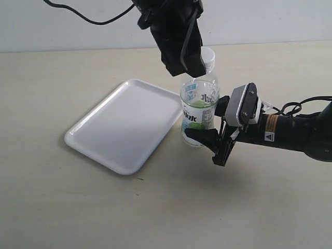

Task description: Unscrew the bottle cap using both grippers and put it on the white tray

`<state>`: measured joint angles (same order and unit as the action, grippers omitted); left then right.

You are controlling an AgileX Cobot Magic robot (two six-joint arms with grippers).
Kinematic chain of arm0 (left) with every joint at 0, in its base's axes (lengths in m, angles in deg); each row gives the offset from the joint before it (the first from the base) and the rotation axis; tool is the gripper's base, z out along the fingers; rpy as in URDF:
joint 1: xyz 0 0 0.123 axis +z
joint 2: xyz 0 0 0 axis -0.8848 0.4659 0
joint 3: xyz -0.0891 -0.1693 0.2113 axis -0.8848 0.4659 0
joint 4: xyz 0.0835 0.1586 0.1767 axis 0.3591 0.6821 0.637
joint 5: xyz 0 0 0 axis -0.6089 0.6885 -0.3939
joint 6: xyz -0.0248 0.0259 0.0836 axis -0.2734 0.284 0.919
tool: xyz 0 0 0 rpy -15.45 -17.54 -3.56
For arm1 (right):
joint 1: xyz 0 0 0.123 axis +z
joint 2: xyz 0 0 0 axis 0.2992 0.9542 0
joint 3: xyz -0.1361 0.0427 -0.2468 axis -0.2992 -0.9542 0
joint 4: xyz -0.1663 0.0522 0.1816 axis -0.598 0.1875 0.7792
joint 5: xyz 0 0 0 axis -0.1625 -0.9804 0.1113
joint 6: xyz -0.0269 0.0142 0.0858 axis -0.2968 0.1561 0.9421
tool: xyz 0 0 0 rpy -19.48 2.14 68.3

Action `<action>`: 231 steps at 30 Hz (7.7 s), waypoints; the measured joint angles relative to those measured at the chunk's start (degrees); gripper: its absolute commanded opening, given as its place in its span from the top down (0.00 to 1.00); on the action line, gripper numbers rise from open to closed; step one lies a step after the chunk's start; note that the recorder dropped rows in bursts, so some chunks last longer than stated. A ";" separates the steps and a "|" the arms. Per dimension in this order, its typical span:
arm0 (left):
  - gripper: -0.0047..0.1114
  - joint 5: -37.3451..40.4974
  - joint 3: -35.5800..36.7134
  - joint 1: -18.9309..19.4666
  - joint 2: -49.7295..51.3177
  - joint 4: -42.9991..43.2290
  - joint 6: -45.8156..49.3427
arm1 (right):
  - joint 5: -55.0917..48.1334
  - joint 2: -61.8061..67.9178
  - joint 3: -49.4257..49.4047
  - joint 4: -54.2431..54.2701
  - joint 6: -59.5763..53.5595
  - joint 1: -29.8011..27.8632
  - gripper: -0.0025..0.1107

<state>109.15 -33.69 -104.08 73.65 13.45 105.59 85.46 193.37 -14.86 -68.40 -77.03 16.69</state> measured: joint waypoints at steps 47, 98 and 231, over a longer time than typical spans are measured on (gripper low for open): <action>0.96 -0.86 0.00 -0.47 0.13 -1.66 -26.33 | -0.38 0.00 0.00 0.32 -0.88 0.00 0.98; 0.47 6.82 -4.28 -0.82 -1.57 0.93 5.18 | -0.64 -0.09 0.00 0.53 -0.51 0.00 0.98; 0.26 7.21 -9.72 -4.79 -1.89 13.64 0.98 | -1.15 -0.26 0.00 1.50 -3.43 0.21 0.98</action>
<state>116.36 -43.41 -108.88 71.76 27.09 106.57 84.32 193.11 -14.86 -66.90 -80.45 16.90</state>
